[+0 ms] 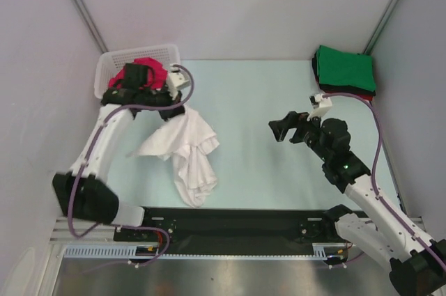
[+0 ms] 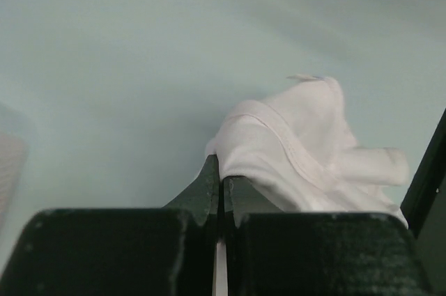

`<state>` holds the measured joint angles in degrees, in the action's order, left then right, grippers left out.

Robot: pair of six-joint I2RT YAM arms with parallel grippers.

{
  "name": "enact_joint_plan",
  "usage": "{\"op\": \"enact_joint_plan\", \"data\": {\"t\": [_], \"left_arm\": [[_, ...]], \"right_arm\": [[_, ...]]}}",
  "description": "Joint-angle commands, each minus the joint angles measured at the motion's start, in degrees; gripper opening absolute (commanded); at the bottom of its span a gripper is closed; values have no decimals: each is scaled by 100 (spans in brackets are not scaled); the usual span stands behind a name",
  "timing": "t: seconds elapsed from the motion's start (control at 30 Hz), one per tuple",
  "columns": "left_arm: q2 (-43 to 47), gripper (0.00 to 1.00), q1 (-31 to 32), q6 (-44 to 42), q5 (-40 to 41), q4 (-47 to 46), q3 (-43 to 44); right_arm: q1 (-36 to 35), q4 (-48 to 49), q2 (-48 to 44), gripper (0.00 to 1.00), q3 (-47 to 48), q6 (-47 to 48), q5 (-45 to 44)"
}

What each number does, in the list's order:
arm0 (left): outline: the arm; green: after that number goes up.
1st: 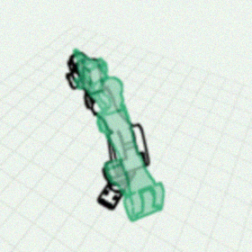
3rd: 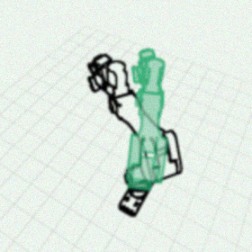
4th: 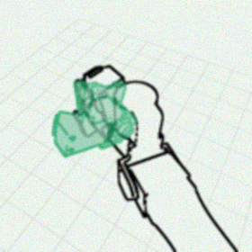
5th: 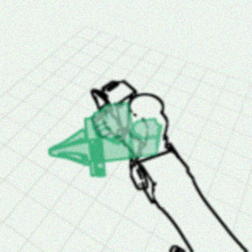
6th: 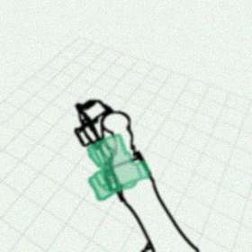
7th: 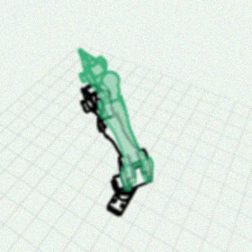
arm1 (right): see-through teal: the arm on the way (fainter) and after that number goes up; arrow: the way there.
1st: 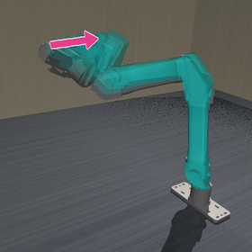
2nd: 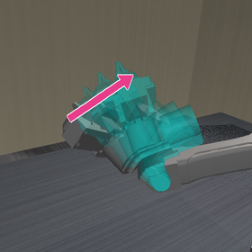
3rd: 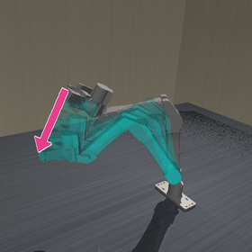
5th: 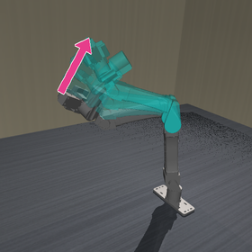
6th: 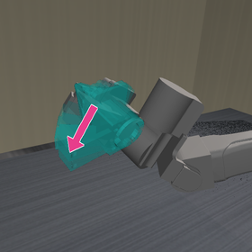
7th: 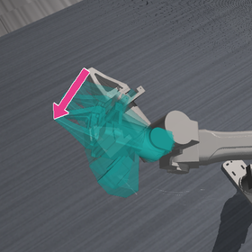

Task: Fold and stack the t-shirts
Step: Move the tshirt to the center of the board, then flatten the tshirt out

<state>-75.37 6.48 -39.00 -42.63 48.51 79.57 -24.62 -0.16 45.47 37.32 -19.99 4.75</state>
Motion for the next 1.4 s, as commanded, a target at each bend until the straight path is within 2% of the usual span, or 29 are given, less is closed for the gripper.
{"op": "enact_joint_plan", "data": {"t": [0.0,0.17,0.23,0.27,0.37,0.4,0.43,0.47,0.5,0.57,0.7,0.73,0.83,1.0,1.07,1.13,1.3,1.37], "left_arm": [[-1124,1,476,-81,264,-571,-118],[-2603,5,942,261,115,-483,943],[-3103,15,1170,419,193,-431,1279],[-3237,27,1241,472,185,-404,1559],[-3405,47,1356,683,10,-378,1938],[-3388,63,1356,823,-26,-404,1983],[-3344,74,1312,902,-8,-447,2001],[-3169,77,1268,990,9,-604,1923],[-3029,93,1207,1078,1,-710,1844],[-2765,100,874,1491,-26,-948,1485],[-1800,100,-22,2221,183,-1353,720],[-1614,100,-363,2274,255,-1344,535],[-991,100,-883,1968,457,-1178,-229],[-172,100,-1333,1598,853,-1037,-1408],[145,100,-1509,1536,932,-1019,-1716],[321,100,-1614,1475,941,-958,-1857],[603,100,-1632,1378,862,-800,-2007],[603,100,-1624,1369,844,-738,-1989]], "right_arm": [[-183,78,303,100,-67,-286,-212],[-587,43,664,99,-225,-619,-467],[-666,69,743,98,-269,-769,-693],[-780,147,761,98,-347,-918,-730],[-956,280,831,97,-401,-1059,-992],[-1113,297,858,96,-410,-1129,-1090],[-1176,350,919,95,-419,-1165,-1212],[-1246,490,1059,95,-427,-1191,-1240],[-1316,595,1182,93,-419,-1226,-1240],[-1475,928,1698,88,-331,-1279,-1056],[-1747,1255,2831,76,283,-1166,-617],[-1809,1325,3105,70,406,-1078,-529],[-1932,1677,4028,68,986,-955,-29],[-1968,1739,5417,68,2153,-761,657],[-1941,1713,5998,64,2438,-787,1079],[-1906,1643,6271,54,2788,-831,1334],[-1889,1414,6650,44,3158,-919,1502],[-1897,1414,6659,30,3159,-910,1458]]}}
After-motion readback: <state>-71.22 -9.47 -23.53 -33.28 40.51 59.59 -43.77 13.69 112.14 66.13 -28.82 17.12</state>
